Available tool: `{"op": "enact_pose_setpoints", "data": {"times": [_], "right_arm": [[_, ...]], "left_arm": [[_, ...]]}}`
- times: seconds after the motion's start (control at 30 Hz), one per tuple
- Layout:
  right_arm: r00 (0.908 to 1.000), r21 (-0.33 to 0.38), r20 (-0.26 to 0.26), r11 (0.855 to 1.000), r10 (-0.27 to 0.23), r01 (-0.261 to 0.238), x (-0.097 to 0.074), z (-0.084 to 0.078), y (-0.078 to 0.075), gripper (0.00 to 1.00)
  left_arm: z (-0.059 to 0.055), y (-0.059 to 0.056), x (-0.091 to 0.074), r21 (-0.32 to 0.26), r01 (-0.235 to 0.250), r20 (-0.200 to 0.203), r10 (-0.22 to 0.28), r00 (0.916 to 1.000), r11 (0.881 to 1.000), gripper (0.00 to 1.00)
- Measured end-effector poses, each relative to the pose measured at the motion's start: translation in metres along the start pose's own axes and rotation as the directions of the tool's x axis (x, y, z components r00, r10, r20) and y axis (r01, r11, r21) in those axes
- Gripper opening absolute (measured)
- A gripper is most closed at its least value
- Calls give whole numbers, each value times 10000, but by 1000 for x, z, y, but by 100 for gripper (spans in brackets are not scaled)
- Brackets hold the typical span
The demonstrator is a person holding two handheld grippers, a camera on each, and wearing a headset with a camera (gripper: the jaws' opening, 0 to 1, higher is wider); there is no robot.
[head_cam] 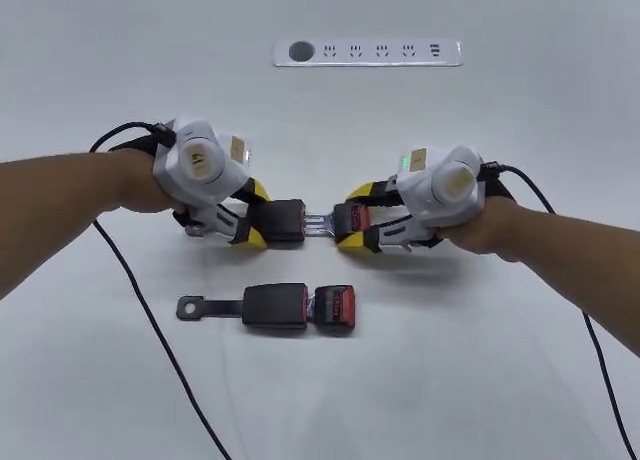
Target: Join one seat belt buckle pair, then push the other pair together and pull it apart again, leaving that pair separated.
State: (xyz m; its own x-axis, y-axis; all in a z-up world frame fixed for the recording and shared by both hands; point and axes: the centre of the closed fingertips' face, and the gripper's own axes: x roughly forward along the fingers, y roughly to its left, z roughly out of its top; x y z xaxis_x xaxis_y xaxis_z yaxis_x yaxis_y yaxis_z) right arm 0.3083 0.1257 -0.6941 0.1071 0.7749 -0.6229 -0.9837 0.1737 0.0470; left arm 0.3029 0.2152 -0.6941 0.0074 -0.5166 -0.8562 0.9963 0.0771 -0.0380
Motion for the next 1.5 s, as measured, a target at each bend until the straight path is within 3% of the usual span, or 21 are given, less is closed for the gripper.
{"op": "enact_pose_setpoints", "data": {"times": [0.77, 0.83, 1.1, 1.5], "right_arm": [[9994, 321, -150, 9990, -317, 322, -41, -36, -8, 36], [9991, 377, -119, 9985, -398, 402, -45, -36, 0, 36], [9987, 457, -153, 9977, -486, 493, -57, -41, 1, 36], [9967, 666, -358, 9950, -729, 751, -79, -63, -1, 36]], "left_arm": [[1, -2, -1, -36, 8, -125, -8, 9999, 10000, 32], [1, -2, -1, -37, -2, -146, 1, 9999, 10000, 32], [1, -3, -1, 70, 85, -223, -84, 9997, 9999, 32], [0, -5, -2, 53, 53, -275, -51, 9996, 10000, 33]]}}
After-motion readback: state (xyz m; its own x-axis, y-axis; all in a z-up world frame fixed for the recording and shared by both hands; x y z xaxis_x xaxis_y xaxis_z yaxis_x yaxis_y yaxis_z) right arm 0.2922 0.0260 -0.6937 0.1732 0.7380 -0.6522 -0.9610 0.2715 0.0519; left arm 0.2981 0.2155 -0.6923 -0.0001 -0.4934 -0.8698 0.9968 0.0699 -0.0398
